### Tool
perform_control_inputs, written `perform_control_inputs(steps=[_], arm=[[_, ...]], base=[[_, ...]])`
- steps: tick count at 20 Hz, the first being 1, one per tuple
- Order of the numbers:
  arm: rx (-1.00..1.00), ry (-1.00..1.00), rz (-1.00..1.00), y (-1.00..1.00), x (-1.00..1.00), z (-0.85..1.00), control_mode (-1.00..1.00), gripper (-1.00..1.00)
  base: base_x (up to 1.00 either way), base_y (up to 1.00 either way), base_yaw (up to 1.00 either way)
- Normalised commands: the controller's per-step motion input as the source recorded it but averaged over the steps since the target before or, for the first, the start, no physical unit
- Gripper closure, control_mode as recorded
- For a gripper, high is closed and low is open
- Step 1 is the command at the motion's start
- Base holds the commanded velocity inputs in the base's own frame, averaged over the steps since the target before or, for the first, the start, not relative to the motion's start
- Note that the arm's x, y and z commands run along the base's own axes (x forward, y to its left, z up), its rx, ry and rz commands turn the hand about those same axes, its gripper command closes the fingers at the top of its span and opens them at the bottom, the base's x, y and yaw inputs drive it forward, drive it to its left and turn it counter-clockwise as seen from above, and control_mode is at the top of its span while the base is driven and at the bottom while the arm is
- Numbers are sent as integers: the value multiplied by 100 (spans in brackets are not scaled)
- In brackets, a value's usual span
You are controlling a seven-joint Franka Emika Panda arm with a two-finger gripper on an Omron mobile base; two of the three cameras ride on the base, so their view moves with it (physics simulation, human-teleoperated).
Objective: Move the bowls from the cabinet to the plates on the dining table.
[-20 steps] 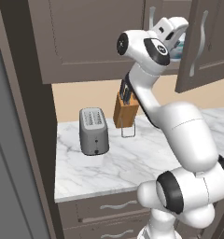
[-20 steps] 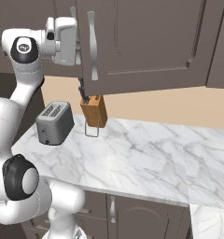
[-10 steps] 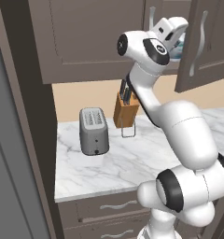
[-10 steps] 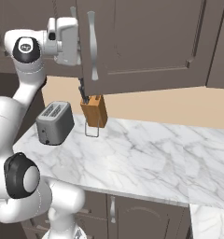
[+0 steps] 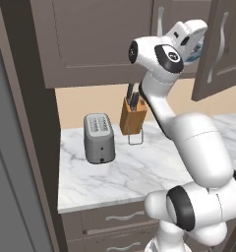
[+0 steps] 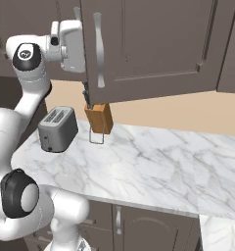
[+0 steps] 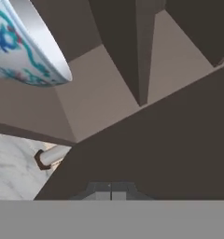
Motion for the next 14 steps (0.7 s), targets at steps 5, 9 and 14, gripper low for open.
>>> perform_control_inputs(steps=[5,9,14], arm=[[-2,-2,-5,-53,-62,0,-100,100],[-1,-2,-5,-56,-64,1,-100,100],[0,-2,-4,-56,-59,0,-100,100]], base=[[0,0,0],[0,0,0],[0,0,0]])
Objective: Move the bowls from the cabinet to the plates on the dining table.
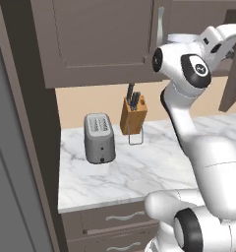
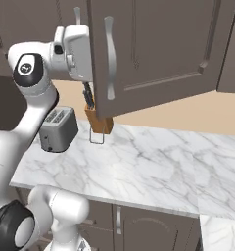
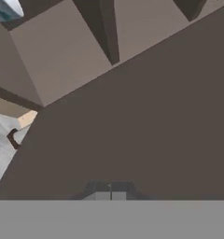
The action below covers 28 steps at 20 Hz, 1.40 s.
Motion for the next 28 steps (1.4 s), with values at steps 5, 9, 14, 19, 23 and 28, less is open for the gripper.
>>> perform_control_inputs(steps=[5,9,14,19,23,28], arm=[[0,-1,-4,-58,-54,0,-100,100],[0,-2,-4,-60,-46,0,-100,100],[0,-1,-5,-60,-35,0,-100,100],[0,-1,-3,-56,-17,0,-100,100],[0,-1,-2,-56,-5,0,-100,100],[2,0,-2,-66,0,-3,-100,100]], base=[[0,0,0],[0,0,0],[0,0,0],[0,0,0],[0,0,0],[0,0,0]])
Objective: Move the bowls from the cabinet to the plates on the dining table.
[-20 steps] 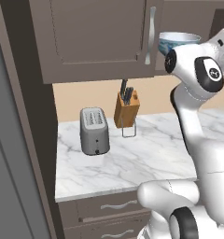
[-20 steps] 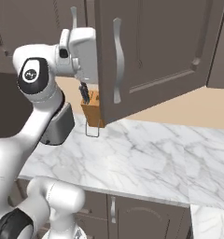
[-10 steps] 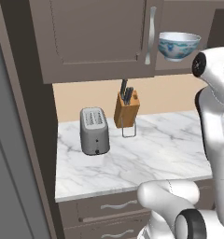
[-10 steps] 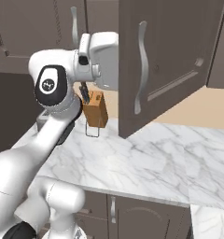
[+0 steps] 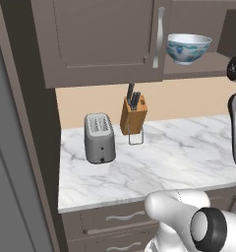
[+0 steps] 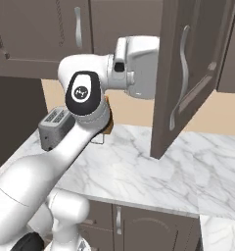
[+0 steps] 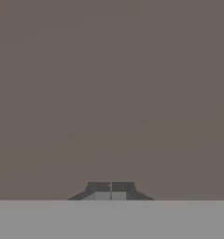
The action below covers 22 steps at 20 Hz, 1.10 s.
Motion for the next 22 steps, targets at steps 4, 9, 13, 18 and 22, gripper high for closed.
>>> perform_control_inputs(steps=[4,9,13,18,22], arm=[[3,0,-4,-70,0,-2,-100,100],[3,0,-3,-66,0,-2,-100,100],[2,0,-2,-61,2,-2,-100,100],[2,0,0,-44,6,-2,-100,100],[1,-2,2,-25,2,-6,-100,100]], base=[[0,0,0],[0,0,0],[0,0,0],[0,0,0],[0,0,0]])
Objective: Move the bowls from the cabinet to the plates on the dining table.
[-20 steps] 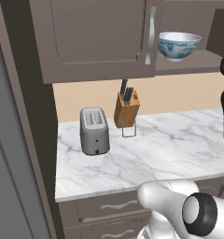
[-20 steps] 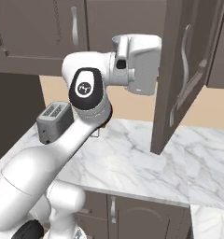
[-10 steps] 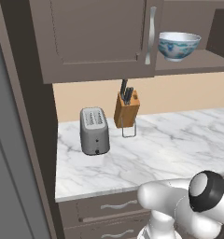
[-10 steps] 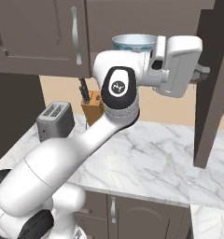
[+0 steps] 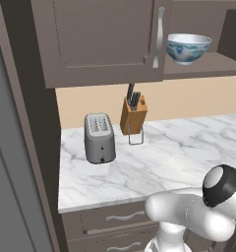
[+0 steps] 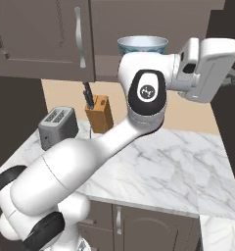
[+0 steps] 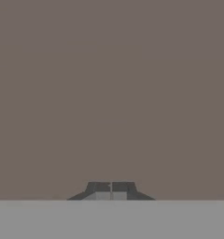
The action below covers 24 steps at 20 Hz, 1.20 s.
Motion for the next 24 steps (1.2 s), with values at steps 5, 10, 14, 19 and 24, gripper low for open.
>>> perform_control_inputs(steps=[5,10,14,19,24], arm=[[2,-7,9,-3,5,-14,-100,100],[2,-6,14,27,7,-8,-100,100],[0,0,12,57,2,0,-100,100],[0,5,11,58,-4,0,-100,100],[1,5,12,54,-10,0,-100,100]], base=[[0,0,0],[0,0,0],[0,0,0],[0,0,0],[0,0,0]])
